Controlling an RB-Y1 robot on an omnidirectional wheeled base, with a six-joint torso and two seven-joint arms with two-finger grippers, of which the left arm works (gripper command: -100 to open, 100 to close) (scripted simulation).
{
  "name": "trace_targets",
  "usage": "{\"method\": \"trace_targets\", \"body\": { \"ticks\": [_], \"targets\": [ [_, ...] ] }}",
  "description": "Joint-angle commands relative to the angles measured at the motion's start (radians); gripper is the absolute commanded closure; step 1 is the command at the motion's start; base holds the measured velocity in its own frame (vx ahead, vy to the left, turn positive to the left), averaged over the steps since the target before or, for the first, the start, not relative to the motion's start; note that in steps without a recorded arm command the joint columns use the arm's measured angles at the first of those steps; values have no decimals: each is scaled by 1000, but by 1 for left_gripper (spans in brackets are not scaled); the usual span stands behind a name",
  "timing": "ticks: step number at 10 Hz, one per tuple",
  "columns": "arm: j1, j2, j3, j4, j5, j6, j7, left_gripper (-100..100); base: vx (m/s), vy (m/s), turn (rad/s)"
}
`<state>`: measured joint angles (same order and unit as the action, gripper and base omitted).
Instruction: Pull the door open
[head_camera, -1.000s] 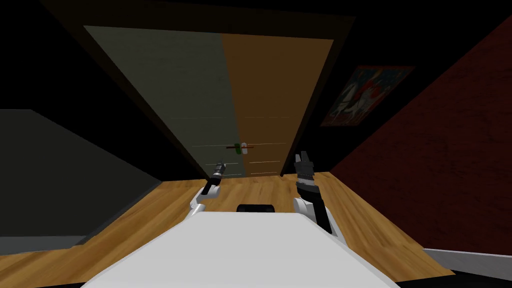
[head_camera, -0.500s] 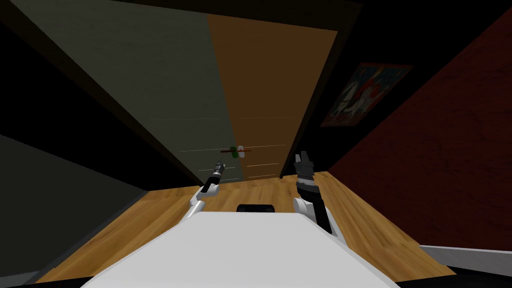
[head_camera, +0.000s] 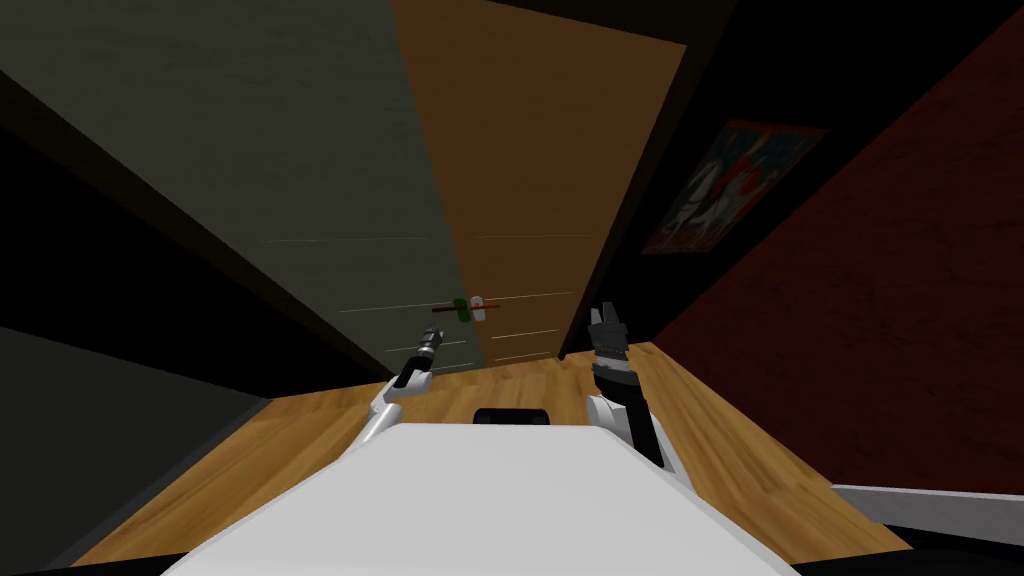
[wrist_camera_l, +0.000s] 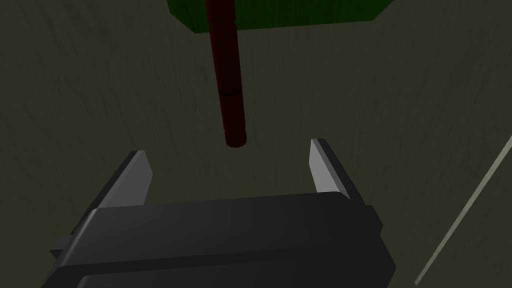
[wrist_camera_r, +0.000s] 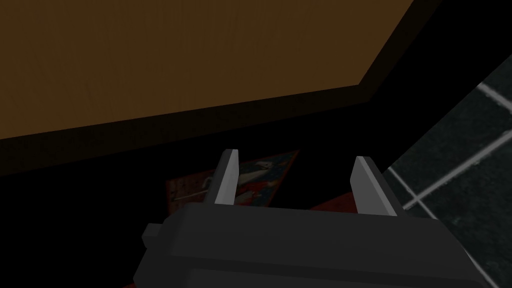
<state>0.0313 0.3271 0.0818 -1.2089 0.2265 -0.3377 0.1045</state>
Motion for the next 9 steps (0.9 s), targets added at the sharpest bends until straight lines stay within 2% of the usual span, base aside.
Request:
{"method": "trace_targets", "body": {
  "ticks": [1, 2, 4, 6, 8, 9],
  "targets": [
    [16, 36, 30, 20, 14, -7, 19, -100, 136, -20, -112],
    [20, 44, 37, 25, 17, -10, 24, -100, 128, -6, -63],
    [32, 74, 58, 46, 29, -22, 42, -100, 123, 13, -99],
    [36, 93, 68, 59, 37, -33, 57, -100, 169, 28, -110],
    [28, 94, 59, 60, 40, -41, 67, -100, 176, 14, -169],
    [29, 95, 61, 64, 39, -40, 64, -100, 76, 4, -39]
  ]
}}
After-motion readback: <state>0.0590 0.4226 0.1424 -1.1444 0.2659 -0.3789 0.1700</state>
